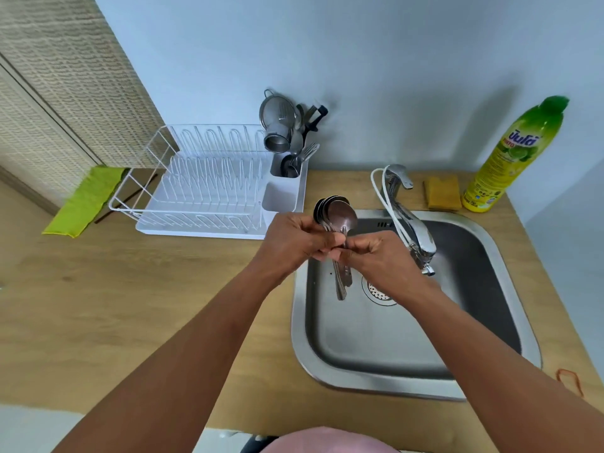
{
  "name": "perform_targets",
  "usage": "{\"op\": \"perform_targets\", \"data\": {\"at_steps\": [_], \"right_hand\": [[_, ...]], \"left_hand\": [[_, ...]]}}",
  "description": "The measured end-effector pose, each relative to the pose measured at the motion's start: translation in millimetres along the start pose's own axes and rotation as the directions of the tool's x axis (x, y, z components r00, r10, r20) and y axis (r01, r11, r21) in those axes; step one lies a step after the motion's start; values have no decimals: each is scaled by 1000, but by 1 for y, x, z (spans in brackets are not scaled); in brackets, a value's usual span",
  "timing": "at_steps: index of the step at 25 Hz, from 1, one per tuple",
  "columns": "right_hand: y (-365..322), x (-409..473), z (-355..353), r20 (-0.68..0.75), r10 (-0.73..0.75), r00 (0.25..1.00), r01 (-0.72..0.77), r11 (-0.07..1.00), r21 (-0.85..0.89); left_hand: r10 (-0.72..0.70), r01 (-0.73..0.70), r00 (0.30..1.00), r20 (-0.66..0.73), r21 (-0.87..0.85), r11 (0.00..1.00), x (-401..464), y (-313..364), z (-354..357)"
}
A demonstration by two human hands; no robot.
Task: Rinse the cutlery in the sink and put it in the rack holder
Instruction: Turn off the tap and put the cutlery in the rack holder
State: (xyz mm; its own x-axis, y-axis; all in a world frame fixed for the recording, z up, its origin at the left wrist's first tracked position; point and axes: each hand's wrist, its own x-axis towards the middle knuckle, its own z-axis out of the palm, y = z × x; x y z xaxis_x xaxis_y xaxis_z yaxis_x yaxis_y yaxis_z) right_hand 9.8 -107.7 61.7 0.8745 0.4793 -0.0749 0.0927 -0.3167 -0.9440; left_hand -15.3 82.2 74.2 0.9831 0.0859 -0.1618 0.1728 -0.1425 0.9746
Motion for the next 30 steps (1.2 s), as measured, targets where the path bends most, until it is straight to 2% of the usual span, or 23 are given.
{"op": "perform_targets", "data": {"at_steps": [2,6,10,22,26,30], "right_hand": [[-22,22,5,-11,-16,1000,15,999,-41],[-76,80,11,-119,-158,980,135,974,-182],[-108,133,16,-205,-167,964,115,963,-242],[-49,164,62,-157,6,988,-47,965,-258],[-28,166,70,-155,61,986,-110,936,-335],[-33,173,71,-126,15,992,-73,881,-467]], "left_hand": [[64,-60,997,-47,77,995,10,17,-21],[231,-208,968,-93,213,955,45,67,-74],[314,-286,947,-72,263,921,75,98,-110],[138,-114,989,-55,312,943,105,24,-122],[58,-28,996,-65,387,922,108,3,-114],[34,27,992,-123,462,886,112,-2,-112]]}}
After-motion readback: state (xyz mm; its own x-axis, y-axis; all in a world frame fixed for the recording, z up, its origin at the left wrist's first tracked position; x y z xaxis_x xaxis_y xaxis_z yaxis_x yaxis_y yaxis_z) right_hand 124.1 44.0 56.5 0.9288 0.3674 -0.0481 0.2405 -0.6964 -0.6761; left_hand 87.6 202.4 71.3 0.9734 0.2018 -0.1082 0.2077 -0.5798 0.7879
